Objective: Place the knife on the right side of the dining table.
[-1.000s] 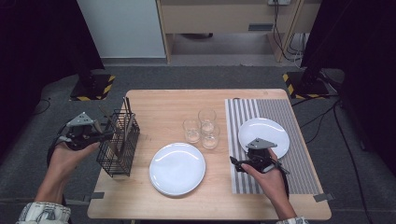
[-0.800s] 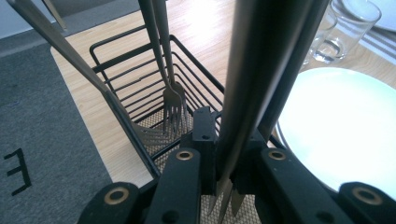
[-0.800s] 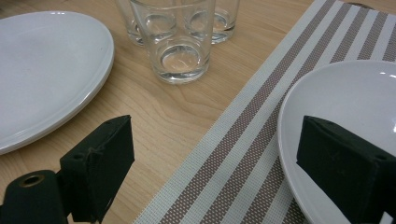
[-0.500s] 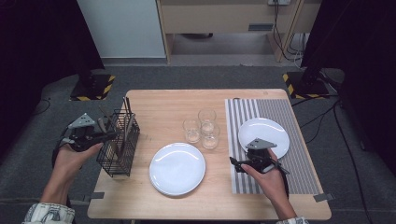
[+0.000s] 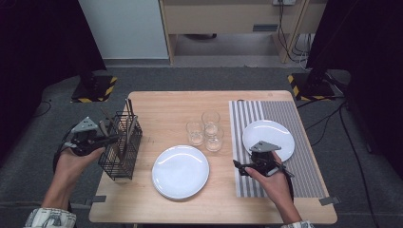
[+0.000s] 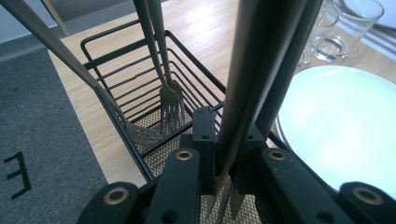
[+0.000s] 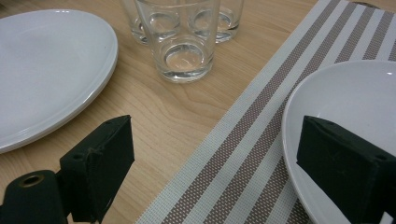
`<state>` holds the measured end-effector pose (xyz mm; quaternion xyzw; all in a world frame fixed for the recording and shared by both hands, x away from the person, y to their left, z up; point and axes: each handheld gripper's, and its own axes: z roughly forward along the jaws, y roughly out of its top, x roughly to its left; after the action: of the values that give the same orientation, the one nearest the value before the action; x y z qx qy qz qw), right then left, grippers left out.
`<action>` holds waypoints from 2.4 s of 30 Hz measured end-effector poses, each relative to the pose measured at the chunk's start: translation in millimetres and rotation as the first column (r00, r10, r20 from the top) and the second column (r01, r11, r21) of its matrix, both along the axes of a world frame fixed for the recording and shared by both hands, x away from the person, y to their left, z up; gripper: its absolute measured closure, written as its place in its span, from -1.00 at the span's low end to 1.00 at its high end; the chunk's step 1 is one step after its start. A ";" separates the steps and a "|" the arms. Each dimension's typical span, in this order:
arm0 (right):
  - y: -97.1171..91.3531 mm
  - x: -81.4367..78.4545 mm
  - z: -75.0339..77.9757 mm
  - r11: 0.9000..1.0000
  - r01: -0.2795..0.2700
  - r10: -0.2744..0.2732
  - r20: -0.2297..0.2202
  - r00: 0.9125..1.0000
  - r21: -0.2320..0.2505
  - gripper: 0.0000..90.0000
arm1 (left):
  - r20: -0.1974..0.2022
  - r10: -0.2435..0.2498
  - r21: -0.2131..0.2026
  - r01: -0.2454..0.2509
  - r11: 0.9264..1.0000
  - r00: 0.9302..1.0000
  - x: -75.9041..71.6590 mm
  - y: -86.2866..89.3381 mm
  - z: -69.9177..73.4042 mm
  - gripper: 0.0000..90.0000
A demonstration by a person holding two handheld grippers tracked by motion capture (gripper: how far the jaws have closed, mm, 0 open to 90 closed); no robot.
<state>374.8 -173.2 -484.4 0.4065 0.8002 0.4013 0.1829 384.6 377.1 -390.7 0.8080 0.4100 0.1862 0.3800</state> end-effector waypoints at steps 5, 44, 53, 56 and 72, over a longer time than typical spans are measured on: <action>-0.8 0.2 0.4 1.000 0.004 -0.004 0.001 1.000 0.007 -0.75 | 0.001 -0.022 0.026 0.022 0.999 1.000 1.8 1.0 10.9 0.83; -4.2 0.8 -1.4 1.000 0.004 -0.003 0.004 1.000 -0.010 -0.75 | 0.038 -0.189 0.141 0.182 0.973 0.981 -9.8 -28.5 98.0 0.83; -4.4 0.6 -0.8 1.000 0.006 -0.006 0.005 1.000 -0.008 -0.75 | 0.062 -0.217 0.131 0.208 0.969 0.974 -18.0 -34.1 114.1 0.83; -4.8 0.7 -1.2 1.000 0.007 -0.007 0.003 1.000 -0.009 -0.75 | 0.076 -0.220 0.121 0.210 0.970 0.972 -19.5 -36.4 115.6 0.83; -5.8 0.5 -0.3 1.000 0.007 -0.007 0.009 1.000 -0.008 -0.75 | 0.115 -0.306 0.075 0.299 0.951 0.945 -23.3 -74.5 120.2 0.83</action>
<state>375.4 -179.0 -484.7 0.4067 0.7996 0.3991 0.1894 361.3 302.6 -270.5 0.8584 0.2509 0.1876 0.4061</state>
